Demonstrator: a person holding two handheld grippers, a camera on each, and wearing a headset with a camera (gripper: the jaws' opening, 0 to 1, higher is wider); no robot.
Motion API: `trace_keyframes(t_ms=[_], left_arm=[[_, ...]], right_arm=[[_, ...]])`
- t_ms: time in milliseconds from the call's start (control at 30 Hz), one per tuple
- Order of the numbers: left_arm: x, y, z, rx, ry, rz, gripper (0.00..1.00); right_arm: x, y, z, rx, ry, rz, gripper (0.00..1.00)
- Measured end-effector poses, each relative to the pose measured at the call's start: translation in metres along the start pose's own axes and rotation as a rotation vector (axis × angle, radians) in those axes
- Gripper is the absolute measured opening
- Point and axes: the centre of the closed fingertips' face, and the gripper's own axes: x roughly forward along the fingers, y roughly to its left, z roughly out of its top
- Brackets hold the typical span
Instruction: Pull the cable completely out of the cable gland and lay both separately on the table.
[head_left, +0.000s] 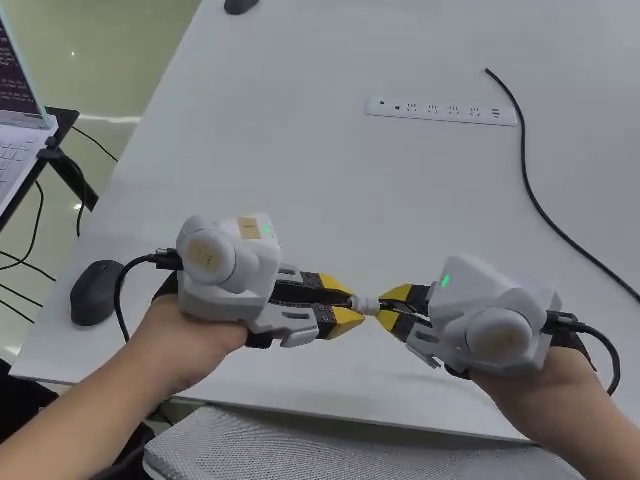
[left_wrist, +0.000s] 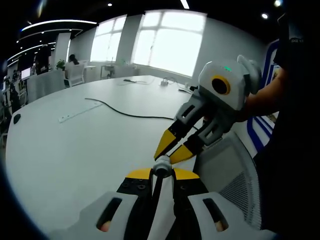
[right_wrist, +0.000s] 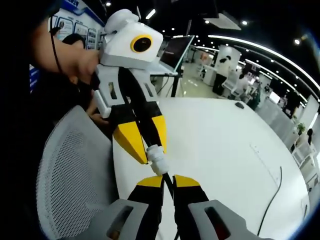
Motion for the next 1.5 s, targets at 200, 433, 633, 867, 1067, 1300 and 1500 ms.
trace_keyframes(t_ms=[200,433,633,867,1067,1300,1500], left_arm=[[0.000,0.001,0.003,0.001,-0.009,0.005,0.15],[-0.001,0.002,0.005,-0.004,-0.021,0.005,0.15],[-0.003,0.004,0.007,-0.006,-0.029,0.012,0.15],[-0.006,0.005,0.009,-0.018,-0.046,0.019,0.15],[-0.007,0.005,0.008,-0.020,-0.049,0.018,0.15],[-0.007,0.006,0.010,-0.024,-0.056,0.016,0.15],[-0.008,0.006,0.011,-0.025,-0.057,0.018,0.15]], right_arm=[[-0.004,-0.009,-0.010,0.080,0.014,-0.024,0.01],[-0.008,-0.016,-0.022,0.214,0.014,-0.049,0.01],[-0.010,-0.020,-0.033,0.294,0.025,-0.066,0.01],[-0.015,-0.024,-0.046,0.352,0.038,-0.084,0.00],[-0.020,-0.024,-0.060,0.404,0.050,-0.098,0.00],[-0.025,-0.027,-0.069,0.420,0.058,-0.127,0.00],[-0.028,-0.026,-0.079,0.422,0.071,-0.131,0.00]])
